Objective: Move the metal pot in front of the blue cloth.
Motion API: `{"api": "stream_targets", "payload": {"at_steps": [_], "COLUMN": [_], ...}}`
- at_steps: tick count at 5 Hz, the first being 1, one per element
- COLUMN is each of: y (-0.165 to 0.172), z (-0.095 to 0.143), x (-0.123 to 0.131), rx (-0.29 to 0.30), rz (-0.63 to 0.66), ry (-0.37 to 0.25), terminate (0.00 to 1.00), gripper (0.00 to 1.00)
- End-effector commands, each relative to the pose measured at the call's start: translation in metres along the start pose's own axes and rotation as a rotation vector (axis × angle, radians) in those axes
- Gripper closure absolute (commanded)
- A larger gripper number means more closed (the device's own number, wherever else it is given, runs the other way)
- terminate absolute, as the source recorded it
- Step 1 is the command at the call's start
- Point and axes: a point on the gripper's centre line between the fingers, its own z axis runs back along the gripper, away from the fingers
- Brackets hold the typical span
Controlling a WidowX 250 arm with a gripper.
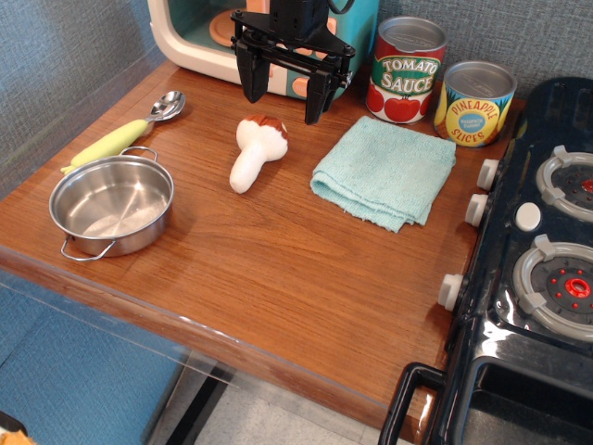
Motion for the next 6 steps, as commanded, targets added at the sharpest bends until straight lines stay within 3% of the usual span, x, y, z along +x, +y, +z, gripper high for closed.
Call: {"api": "stream_targets", "payload": {"at_steps": [1,2,3,4,5,6], "y": [0.0,0.0,0.007,0.031,0.044,0.053], "z": [0.0,0.013,0.017,0.007,-0.009,-0.021], "x": [0.0,-0.023,-0.055,-0.087,-0.103,-0.105], "rx": [0.0,0.039,0.038,0.049,0.022,0.011], "rz": [0.0,0.014,0.002,0.048,0.139,0.131], "ry": [0.0,0.005,0.0,0.011,-0.014,-0.045], "terminate": [0.0,0.0,0.0,0.0,0.0,0.0], "gripper": [0.0,0.0,0.0,0.0,0.0,0.0]}}
